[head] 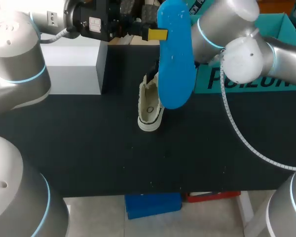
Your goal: Take the shoe out of the shoebox, open the shoe tongue, remove and reinsert the insole, then place the shoe into the shoebox
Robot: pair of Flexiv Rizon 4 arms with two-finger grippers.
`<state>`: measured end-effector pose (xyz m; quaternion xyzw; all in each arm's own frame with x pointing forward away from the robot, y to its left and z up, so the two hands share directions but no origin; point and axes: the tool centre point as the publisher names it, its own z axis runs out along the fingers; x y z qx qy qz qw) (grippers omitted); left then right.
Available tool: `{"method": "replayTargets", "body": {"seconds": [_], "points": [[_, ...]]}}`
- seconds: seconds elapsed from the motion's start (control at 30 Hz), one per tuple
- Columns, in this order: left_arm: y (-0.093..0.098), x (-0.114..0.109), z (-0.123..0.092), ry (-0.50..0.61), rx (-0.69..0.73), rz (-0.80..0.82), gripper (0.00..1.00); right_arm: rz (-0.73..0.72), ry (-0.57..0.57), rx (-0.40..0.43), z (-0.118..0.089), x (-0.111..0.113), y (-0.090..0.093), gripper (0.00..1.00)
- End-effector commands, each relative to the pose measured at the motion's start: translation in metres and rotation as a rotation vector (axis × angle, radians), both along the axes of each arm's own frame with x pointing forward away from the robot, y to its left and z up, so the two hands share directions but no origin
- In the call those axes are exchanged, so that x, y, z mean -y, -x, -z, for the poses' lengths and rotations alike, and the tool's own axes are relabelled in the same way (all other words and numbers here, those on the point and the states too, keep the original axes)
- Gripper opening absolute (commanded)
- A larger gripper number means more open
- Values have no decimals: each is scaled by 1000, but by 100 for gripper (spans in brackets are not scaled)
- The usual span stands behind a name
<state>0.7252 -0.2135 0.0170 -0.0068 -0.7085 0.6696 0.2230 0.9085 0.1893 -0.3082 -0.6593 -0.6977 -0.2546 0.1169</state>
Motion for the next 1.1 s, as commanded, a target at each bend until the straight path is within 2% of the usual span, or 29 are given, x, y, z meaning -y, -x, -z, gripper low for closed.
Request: {"method": "replayTargets", "body": {"seconds": [0.03,0.33,0.4,0.47,0.5,0.57,0.63,0.7,0.83,1.1], "points": [[1,1,1,1,1,-3,0,-45,-198,19,0,10,8,100],[1,1,1,1,1,-3,0,-45,-198,19,0,10,8,100],[1,1,1,1,1,-3,0,-25,-254,20,-2,20,8,100],[1,1,1,1,1,-3,0,-9,-384,15,-8,23,8,100],[1,1,1,1,1,-3,0,-8,-384,42,-9,26,7,100],[1,1,1,1,1,-3,0,2,-467,48,-16,29,7,100],[1,1,1,1,1,-3,0,7,-460,78,-23,31,7,100],[1,1,1,1,1,-3,0,2,-530,97,-30,32,7,100],[1,1,1,1,1,-3,0,-18,-557,148,-42,30,6,100],[1,1,1,1,1,-3,0,-53,-634,120,-62,27,2,100]]}}
